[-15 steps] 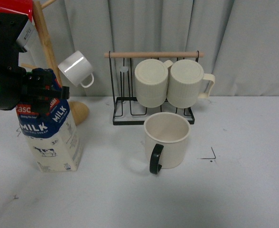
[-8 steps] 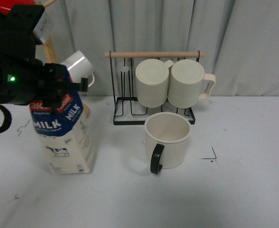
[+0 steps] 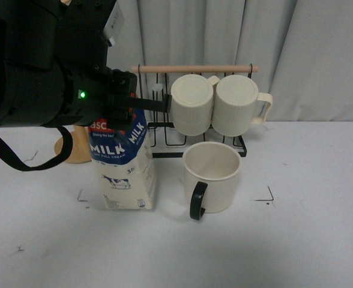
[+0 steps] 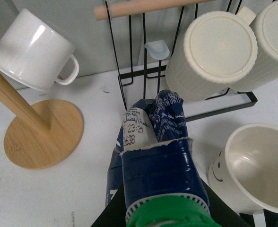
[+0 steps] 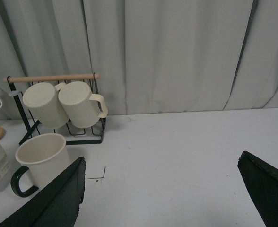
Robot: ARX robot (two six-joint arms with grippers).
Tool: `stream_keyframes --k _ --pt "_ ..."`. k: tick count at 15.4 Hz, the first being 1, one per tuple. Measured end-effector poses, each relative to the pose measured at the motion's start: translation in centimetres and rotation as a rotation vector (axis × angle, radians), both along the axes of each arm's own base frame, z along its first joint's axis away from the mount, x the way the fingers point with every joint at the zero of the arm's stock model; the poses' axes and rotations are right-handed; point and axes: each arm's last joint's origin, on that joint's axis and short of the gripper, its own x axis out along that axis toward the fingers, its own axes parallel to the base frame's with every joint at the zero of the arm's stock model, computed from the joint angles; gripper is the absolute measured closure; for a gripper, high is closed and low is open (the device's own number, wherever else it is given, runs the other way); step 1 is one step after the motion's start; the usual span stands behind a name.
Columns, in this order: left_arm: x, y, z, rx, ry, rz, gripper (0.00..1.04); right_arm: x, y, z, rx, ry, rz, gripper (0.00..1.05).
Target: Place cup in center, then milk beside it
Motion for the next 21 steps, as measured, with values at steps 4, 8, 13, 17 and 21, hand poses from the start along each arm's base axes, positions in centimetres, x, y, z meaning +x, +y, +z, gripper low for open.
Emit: stream_keyframes --k 4,8,13,17,21 --pt "-0.1 -1.2 -0.7 0.001 -0.002 -0.022 0.86 0.0 0.0 0.0 0.000 0.000 0.000 0.06" --pt "-0.1 -1.9 -1.1 0.004 -0.006 -0.028 0.86 0.0 0.0 0.0 0.000 0.000 0.000 0.06" --pt "-0.1 -2.4 -1.8 0.008 0.004 -0.029 0.86 0.0 0.0 0.0 0.000 0.000 0.000 0.06" --pt "0.0 -2.8 -1.5 -0.039 -0.002 -0.039 0.60 0.0 0.0 0.0 0.000 0.000 0.000 0.06" --pt "-0.7 -0.7 0.9 -0.183 -0.014 -0.018 0.06 0.0 0.0 0.0 0.000 0.000 0.000 0.06"
